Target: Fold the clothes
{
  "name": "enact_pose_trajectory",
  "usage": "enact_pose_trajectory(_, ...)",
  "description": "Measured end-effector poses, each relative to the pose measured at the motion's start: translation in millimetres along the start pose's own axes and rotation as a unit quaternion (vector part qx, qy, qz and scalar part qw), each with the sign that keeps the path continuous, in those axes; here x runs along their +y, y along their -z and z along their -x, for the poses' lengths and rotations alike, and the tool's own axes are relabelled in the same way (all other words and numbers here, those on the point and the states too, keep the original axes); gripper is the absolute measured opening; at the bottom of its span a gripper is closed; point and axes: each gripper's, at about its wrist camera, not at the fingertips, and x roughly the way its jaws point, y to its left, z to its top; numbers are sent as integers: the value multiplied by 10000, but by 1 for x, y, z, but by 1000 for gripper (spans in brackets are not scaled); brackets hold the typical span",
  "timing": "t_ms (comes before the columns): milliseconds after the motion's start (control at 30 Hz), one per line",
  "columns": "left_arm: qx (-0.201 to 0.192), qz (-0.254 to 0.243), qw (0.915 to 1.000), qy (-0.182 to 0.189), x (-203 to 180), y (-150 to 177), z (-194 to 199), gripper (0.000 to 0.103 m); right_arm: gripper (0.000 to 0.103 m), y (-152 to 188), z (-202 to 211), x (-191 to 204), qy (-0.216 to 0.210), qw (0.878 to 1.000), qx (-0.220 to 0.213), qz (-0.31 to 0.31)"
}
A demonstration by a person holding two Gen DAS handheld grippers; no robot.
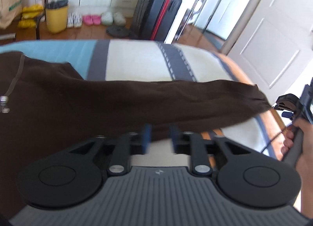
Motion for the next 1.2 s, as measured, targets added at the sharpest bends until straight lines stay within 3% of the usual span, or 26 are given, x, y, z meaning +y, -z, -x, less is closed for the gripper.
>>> enact_pose_trajectory(100, -152, -6, 9994, -318, 17, 27, 47, 47, 34, -3, 22, -10, -672, 9955, 132, -650)
enact_pose_trajectory(233, -259, 293, 9922, -1185, 62, 75, 115, 48, 35, 8, 67, 21, -1814, 9820, 446, -275)
enact_pose_trajectory(300, -324, 574, 9839, -1661, 90, 102, 153, 48, 35, 20, 94, 41, -2571, 9645, 608, -55)
enact_pose_trajectory(400, -293, 997, 9651, -2405, 135, 138, 207, 48, 37, 34, 136, 71, -3778, 9222, 805, 194)
enact_pose_trajectory(500, -303, 1371, 9404, -3097, 176, 171, 259, 48, 42, 53, 176, 93, -4989, 8565, 1280, 329)
enact_pose_trajectory(600, -419, 1729, 9225, -3425, 208, 198, 301, 50, 42, 86, 209, 107, -5666, 7982, 2005, 402)
enact_pose_trajectory(667, -455, 1752, 9136, -3641, 226, 212, 319, 51, 42, 112, 230, 118, -5805, 7798, 2185, 851)
enact_pose_trajectory(700, -419, 1601, 9048, -3923, 230, 217, 323, 51, 42, 125, 240, 123, -5847, 7717, 2243, 1108)
enact_pose_trajectory(800, -281, 887, 8652, -4927, 227, 233, 327, 51, 42, 163, 272, 136, -5943, 7446, 2362, 1912)
enact_pose_trajectory(833, -290, 715, 8624, -5003, 225, 237, 328, 51, 42, 173, 283, 136, -5987, 7335, 2361, 2187)
enact_pose_trajectory(900, -345, 731, 8834, -4616, 229, 242, 329, 52, 43, 188, 300, 132, -6117, 7118, 2403, 2480)
enact_pose_trajectory(933, -334, 799, 8938, -4400, 234, 243, 331, 53, 43, 194, 308, 127, -6156, 7067, 2390, 2539)
enact_pose_trajectory(1033, -230, 1131, 9211, -3719, 260, 236, 331, 60, 44, 206, 329, 110, -6236, 7026, 2171, 2652)
enact_pose_trajectory(1133, -314, 1507, 9501, -2712, 287, 237, 328, 79, 47, 225, 356, 96, -6224, 6971, 1801, 3069)
enact_pose_trajectory(1167, -224, 1446, 9541, -2614, 293, 238, 321, 86, 48, 234, 364, 94, -6182, 6938, 1670, 3296)
enact_pose_trajectory(1200, -98, 1270, 9548, -2685, 295, 241, 313, 86, 48, 243, 372, 92, -6136, 6899, 1538, 3520)
